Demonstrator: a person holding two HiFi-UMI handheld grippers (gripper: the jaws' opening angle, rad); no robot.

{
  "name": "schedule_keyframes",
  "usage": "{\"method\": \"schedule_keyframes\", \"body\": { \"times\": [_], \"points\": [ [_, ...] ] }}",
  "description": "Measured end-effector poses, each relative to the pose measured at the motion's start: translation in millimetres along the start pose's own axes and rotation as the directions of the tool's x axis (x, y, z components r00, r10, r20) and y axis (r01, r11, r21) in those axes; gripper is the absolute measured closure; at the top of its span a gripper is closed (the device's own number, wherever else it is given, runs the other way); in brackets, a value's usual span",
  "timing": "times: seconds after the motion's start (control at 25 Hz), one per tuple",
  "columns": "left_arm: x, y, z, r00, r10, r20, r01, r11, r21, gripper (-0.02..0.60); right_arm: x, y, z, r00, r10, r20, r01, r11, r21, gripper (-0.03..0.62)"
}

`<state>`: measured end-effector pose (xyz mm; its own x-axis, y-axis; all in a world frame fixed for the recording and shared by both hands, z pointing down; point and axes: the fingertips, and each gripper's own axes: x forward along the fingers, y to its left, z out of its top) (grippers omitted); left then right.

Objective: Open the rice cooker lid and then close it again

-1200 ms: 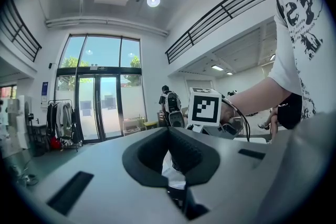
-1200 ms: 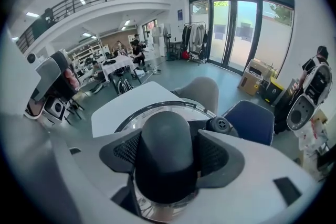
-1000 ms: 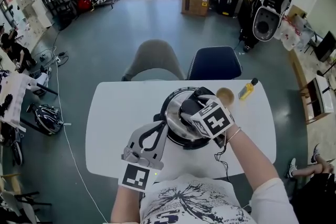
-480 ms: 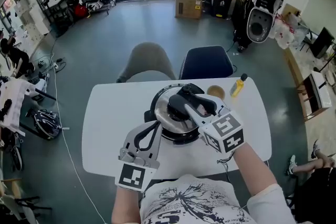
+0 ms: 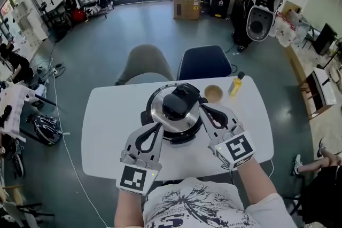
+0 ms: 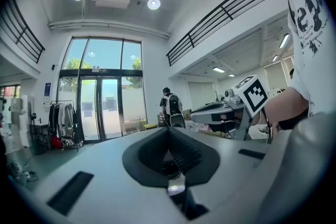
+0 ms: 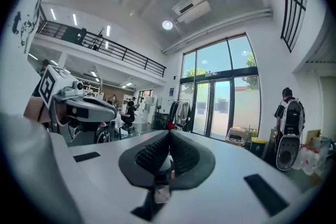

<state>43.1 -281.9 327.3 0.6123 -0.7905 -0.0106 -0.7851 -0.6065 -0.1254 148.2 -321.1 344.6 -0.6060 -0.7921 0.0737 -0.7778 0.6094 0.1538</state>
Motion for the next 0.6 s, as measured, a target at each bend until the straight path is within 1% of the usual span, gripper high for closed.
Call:
{"method": "schedule_keyframes", "body": {
  "times": [0.12,0.2,0.44,0.6],
  "points": [
    [0,-5,4,1.000,-0.005,0.010,0.005,1.000,0.006,0.568,-13,7,-1,1.000,0.020,0.022,-0.019,1.000,-0.015,0.580],
    [-1,-9,5,1.000,-0.003,0.007,0.003,1.000,-0.002,0.568,-19,12,3,0.998,0.032,0.063,-0.030,0.999,-0.031,0.580],
    [-6,-16,4,1.000,0.006,-0.010,-0.006,1.000,0.000,0.568,-42,14,-4,0.998,0.029,0.064,-0.032,0.999,0.041,0.580],
    [-7,-21,3,1.000,0.016,-0.014,-0.016,1.000,0.001,0.568,-51,13,-3,0.996,0.033,0.082,-0.038,0.998,0.057,0.580]
  ]
}}
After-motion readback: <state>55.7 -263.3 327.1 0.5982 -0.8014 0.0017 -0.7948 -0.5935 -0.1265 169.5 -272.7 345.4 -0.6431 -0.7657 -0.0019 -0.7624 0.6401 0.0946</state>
